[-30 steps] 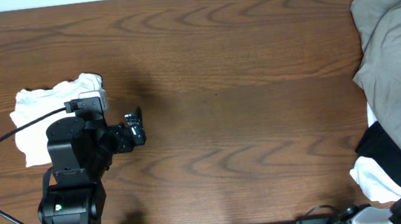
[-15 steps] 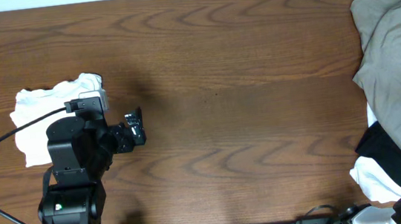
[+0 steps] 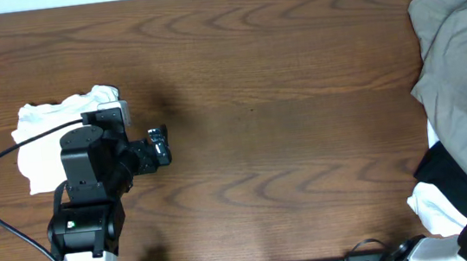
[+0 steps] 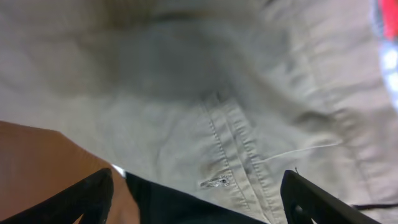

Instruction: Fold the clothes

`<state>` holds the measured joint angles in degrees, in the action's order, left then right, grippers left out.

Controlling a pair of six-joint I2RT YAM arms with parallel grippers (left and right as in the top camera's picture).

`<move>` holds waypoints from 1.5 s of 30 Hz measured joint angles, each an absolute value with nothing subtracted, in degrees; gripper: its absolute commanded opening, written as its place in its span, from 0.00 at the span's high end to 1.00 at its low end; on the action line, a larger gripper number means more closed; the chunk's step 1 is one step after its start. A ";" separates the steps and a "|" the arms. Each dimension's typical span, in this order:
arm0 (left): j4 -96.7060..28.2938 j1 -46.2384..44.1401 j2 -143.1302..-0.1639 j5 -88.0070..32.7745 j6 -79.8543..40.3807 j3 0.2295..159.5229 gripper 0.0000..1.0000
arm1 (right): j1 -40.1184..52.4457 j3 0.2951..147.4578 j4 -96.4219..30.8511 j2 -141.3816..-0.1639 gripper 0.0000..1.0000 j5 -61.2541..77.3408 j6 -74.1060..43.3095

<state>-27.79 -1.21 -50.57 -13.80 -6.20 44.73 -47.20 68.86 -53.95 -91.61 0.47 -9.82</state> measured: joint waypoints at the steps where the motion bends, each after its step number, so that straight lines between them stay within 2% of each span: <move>1: -27.81 -1.21 -50.57 -13.80 -6.20 44.73 0.02 | -47.03 68.29 -53.98 -92.75 0.17 0.38 -9.80; 8: -27.70 -1.21 -50.57 -13.80 -6.20 44.73 0.02 | -46.89 66.46 -53.93 -100.44 0.21 -1.34 -9.80; 10: -27.70 -1.21 -50.59 -13.80 -6.20 44.73 0.02 | -46.89 66.46 -53.45 -101.84 0.36 -1.50 -9.67; 14: -27.68 -1.21 -50.57 -13.80 -6.20 44.73 0.02 | -46.92 66.46 -52.29 -103.66 0.78 1.32 -8.08; 15: -27.70 -1.21 -50.57 -13.80 -6.20 44.73 0.02 | -46.92 66.46 -52.10 -103.90 0.82 2.81 -7.33; 17: -27.68 -1.21 -50.57 -13.80 -6.20 44.73 0.02 | -46.89 66.46 -51.81 -104.03 0.85 8.01 -4.99; 22: -27.68 -1.21 -50.59 -13.82 -6.20 44.73 0.02 | -43.27 67.99 -55.16 -102.39 0.85 19.99 0.36; 25: -27.68 -1.21 -50.59 -13.82 -6.20 44.73 0.02 | -36.91 70.54 -56.25 -98.00 0.83 23.64 2.13; 29: -27.66 -1.21 -50.59 -13.80 -6.20 44.73 0.02 | -23.03 73.84 -55.29 -89.23 0.76 26.61 2.98; 30: -27.64 -1.21 -50.57 -13.80 -6.20 44.73 0.02 | -19.86 74.26 -55.09 -87.92 0.71 26.96 2.81; 33: -27.66 -1.21 -50.59 -13.80 -6.20 44.73 0.02 | -8.40 74.85 -54.17 -85.93 0.35 27.88 1.69; 38: -27.66 -1.21 -50.57 -13.80 -6.20 44.73 0.02 | 6.44 74.81 -53.12 -88.53 0.13 21.56 -1.28; 41: -27.66 -1.21 -50.57 -13.80 -6.20 44.73 0.02 | 8.32 74.52 -53.23 -88.88 0.04 14.76 -4.69; 45: -27.68 -1.21 -50.59 -13.80 -6.20 44.73 0.02 | 5.13 74.52 -54.41 -88.88 0.01 6.44 -7.62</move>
<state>-27.68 -1.21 -50.59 -13.80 -6.20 44.73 5.13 74.52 -54.41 -88.88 6.44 -7.62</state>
